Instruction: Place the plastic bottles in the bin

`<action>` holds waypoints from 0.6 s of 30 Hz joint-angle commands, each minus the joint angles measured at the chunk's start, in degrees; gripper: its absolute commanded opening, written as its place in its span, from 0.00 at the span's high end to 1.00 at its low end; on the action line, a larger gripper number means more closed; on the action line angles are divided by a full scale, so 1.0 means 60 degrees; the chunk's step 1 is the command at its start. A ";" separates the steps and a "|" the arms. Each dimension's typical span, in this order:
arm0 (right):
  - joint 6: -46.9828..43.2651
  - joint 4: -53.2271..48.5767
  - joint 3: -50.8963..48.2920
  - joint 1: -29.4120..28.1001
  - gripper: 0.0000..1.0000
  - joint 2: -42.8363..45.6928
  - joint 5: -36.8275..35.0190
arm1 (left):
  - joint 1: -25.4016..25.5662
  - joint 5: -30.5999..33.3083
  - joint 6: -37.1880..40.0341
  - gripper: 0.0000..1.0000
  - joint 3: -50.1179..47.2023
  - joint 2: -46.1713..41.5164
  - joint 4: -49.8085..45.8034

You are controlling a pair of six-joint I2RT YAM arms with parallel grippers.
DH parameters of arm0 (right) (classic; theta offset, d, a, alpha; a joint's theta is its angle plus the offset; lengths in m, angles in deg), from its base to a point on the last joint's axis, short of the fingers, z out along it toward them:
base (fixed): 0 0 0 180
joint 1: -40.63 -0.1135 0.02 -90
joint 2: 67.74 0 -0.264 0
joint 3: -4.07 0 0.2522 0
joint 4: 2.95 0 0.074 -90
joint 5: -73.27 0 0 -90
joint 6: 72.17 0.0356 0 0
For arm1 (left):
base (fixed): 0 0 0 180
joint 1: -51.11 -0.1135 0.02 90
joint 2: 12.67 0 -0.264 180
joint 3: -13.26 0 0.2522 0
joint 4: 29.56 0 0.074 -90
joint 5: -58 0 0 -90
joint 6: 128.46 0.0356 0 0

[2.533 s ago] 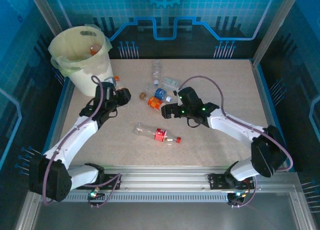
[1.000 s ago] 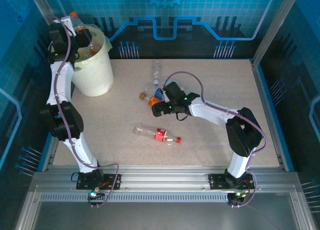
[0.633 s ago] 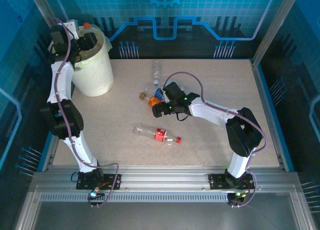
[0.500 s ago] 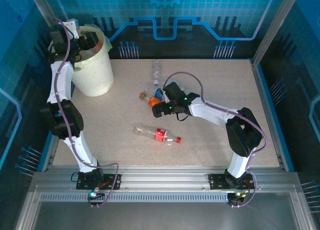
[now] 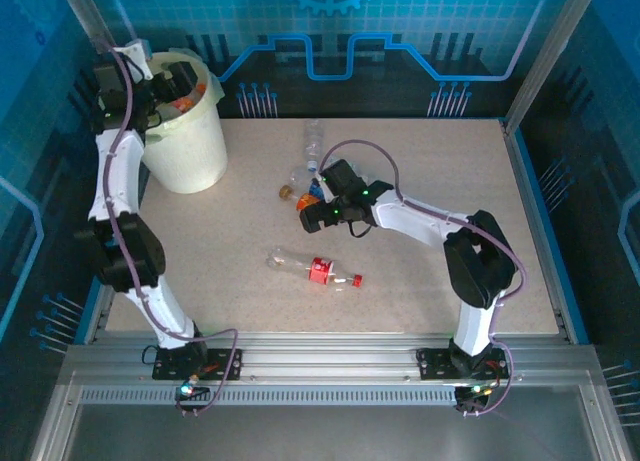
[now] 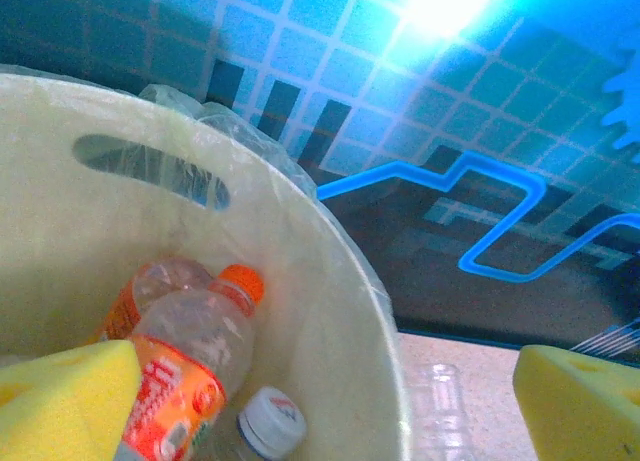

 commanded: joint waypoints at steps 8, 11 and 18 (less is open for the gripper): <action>-0.1886 -0.0785 0.1301 0.0266 0.05 -0.1396 0.0602 | 0.0030 -0.0474 -0.3893 0.01 -0.2708 -0.3102 0.1689; -0.2484 -0.1322 0.1973 0.0300 0.06 -0.1964 0.0770 | 0.0193 -0.0507 -0.4750 0.01 -0.4095 -0.3943 0.2555; -0.2489 -0.1940 0.3200 0.0388 0.08 -0.3081 0.0427 | 0.0474 -0.0760 -0.4971 0.01 -0.6015 -0.5413 0.2023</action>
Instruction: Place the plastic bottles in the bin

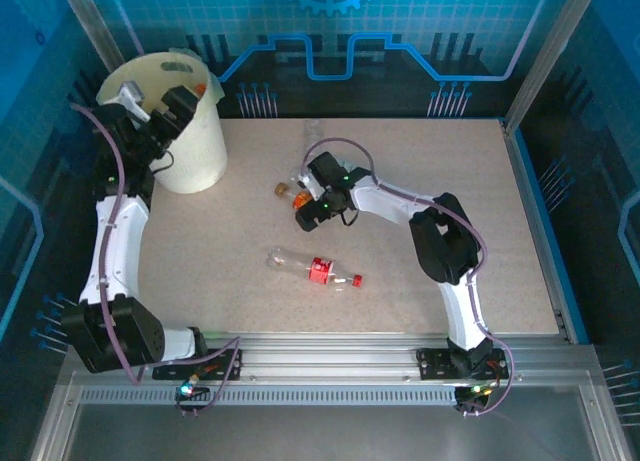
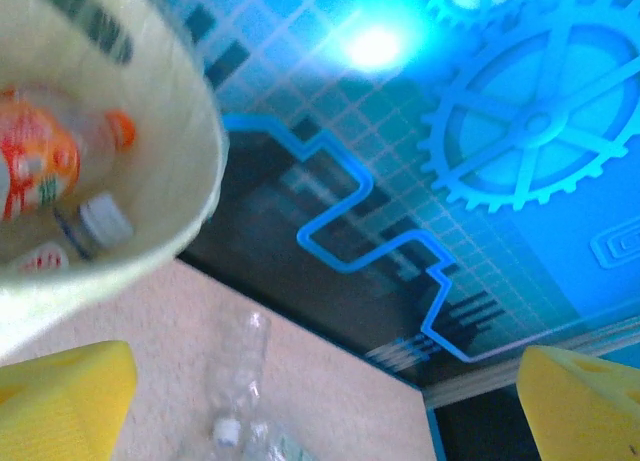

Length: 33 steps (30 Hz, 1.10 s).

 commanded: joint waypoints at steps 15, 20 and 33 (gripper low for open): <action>0.0690 -0.1217 0.2333 -0.0072 0.19 -0.1907 -0.0101 | 0.0218 0.0176 0.0603 0.01 -0.3197 -0.3026 -0.2493; 0.0918 -0.0913 0.1824 -0.0157 0.32 -0.1641 -0.0331 | 0.0555 0.0301 0.0349 0.01 -0.3365 -0.2899 -0.2365; 0.1404 0.0843 -0.1305 -0.0167 0.46 0.1263 0.0101 | 0.2478 0.1300 -0.0361 0.01 -0.2781 -0.1208 -0.1931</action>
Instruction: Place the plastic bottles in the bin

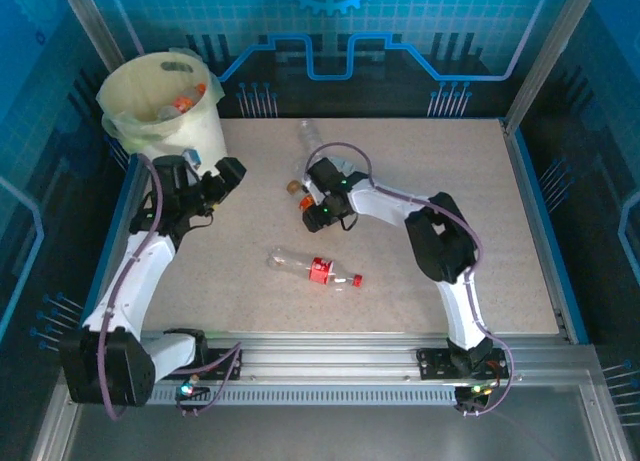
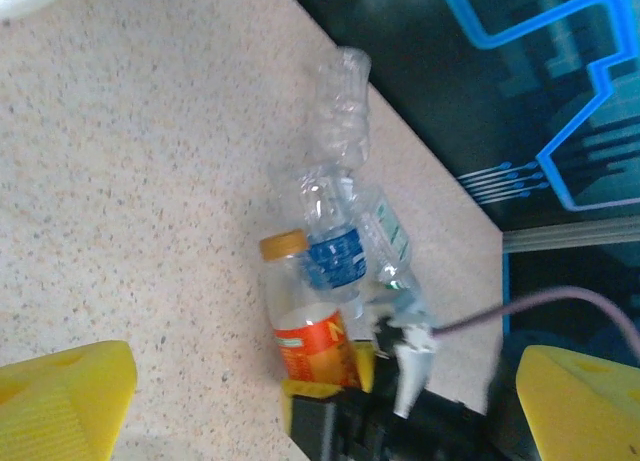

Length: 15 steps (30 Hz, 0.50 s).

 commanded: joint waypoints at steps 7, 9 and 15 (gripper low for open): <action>0.1255 0.2456 -0.2958 -0.0047 0.47 0.3037 0.1206 | 0.1349 0.0216 -0.0259 0.01 0.0669 0.0979 0.0414; 0.1569 0.2991 -0.3578 -0.0027 0.48 0.3549 0.1567 | 0.1733 0.0187 -0.0112 0.01 0.0589 0.1082 0.0780; 0.2351 0.4717 -0.5019 0.0107 0.49 0.4764 0.2962 | 0.2469 -0.0690 -0.0120 0.01 0.0645 0.1526 0.1436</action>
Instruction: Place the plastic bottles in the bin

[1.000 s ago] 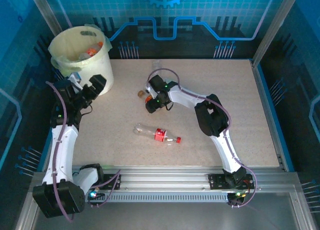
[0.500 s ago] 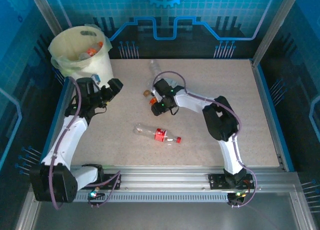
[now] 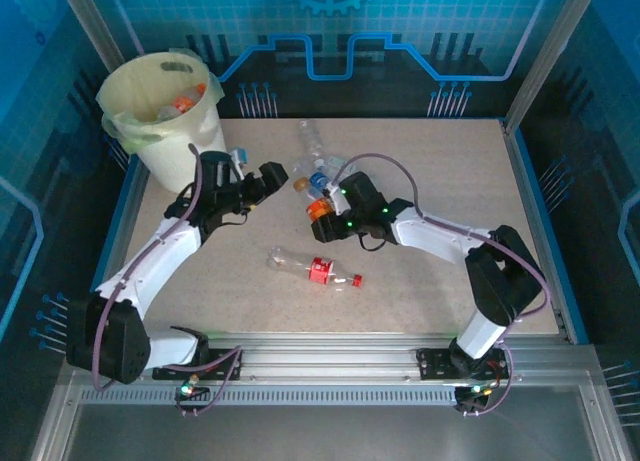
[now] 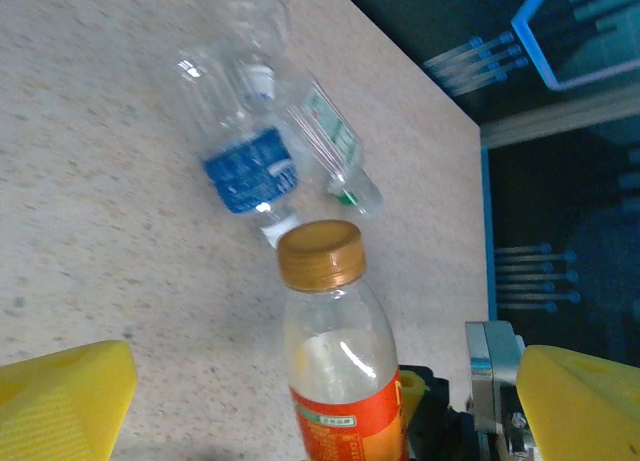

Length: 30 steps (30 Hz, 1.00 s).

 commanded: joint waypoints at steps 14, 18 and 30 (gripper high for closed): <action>0.2119 0.4230 -0.1352 0.0071 0.48 0.1367 0.2983 | 0.0642 -0.2542 -0.0147 0.02 -0.0960 -0.0001 0.3200; 0.2359 0.4701 -0.1330 0.0012 0.47 0.1394 0.3030 | 0.0886 -0.2877 0.0105 0.05 -0.1144 -0.0157 0.3266; 0.1940 0.3892 -0.0797 -0.0080 0.45 0.1471 0.3701 | 0.1116 -0.3144 0.0738 0.22 -0.1092 -0.0295 0.2961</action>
